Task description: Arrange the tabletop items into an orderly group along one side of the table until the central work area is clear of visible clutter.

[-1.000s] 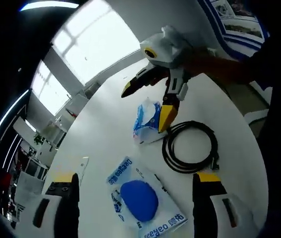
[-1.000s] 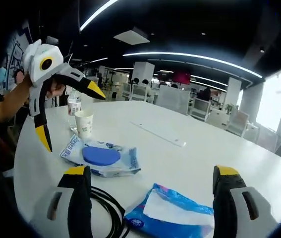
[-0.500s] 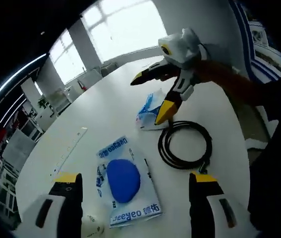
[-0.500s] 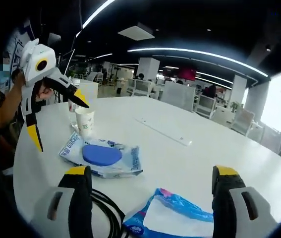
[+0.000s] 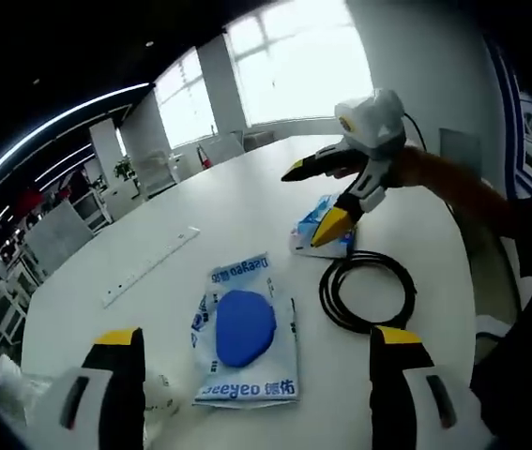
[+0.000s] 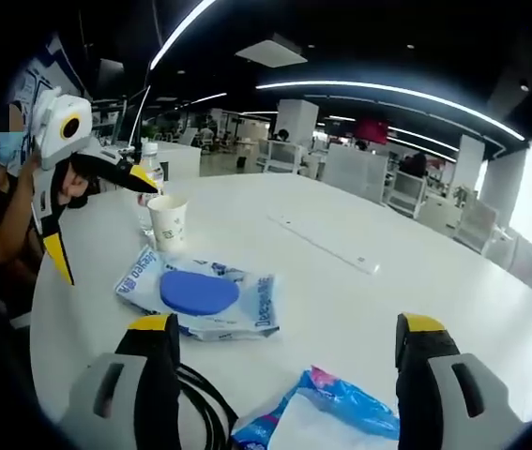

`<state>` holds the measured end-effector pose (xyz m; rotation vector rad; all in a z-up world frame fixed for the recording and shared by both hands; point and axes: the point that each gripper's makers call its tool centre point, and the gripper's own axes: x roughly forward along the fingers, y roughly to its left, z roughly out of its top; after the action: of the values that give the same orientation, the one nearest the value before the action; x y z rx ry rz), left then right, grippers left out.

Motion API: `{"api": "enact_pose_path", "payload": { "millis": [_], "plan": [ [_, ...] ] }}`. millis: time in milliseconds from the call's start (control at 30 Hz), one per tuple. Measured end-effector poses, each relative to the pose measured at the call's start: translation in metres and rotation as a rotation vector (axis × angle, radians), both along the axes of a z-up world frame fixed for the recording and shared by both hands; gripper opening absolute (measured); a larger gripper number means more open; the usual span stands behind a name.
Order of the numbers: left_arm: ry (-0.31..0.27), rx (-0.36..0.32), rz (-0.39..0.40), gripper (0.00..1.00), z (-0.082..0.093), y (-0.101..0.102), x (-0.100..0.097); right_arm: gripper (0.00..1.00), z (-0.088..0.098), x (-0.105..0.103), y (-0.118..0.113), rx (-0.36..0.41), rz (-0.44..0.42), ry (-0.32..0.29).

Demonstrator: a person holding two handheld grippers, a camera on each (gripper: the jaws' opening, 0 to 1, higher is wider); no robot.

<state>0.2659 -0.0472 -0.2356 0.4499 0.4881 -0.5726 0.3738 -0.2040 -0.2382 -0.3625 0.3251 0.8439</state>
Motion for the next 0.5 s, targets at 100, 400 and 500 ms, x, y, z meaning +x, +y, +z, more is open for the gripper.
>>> {"api": "enact_pose_path", "payload": {
  "millis": [100,400,500],
  "plan": [
    [-0.012,0.000,0.008,1.00,-0.003,0.000,-0.004,0.92,-0.002,0.002,0.007,-0.018,0.029,-0.016],
    [-0.022,-0.027,0.072,1.00,-0.017,0.002,-0.009,0.88,-0.010,0.002,0.023,-0.100,0.106,-0.029],
    [-0.031,-0.018,0.092,1.00,-0.021,0.003,-0.012,0.87,-0.016,0.003,0.026,-0.159,0.139,-0.034]
  ]
}}
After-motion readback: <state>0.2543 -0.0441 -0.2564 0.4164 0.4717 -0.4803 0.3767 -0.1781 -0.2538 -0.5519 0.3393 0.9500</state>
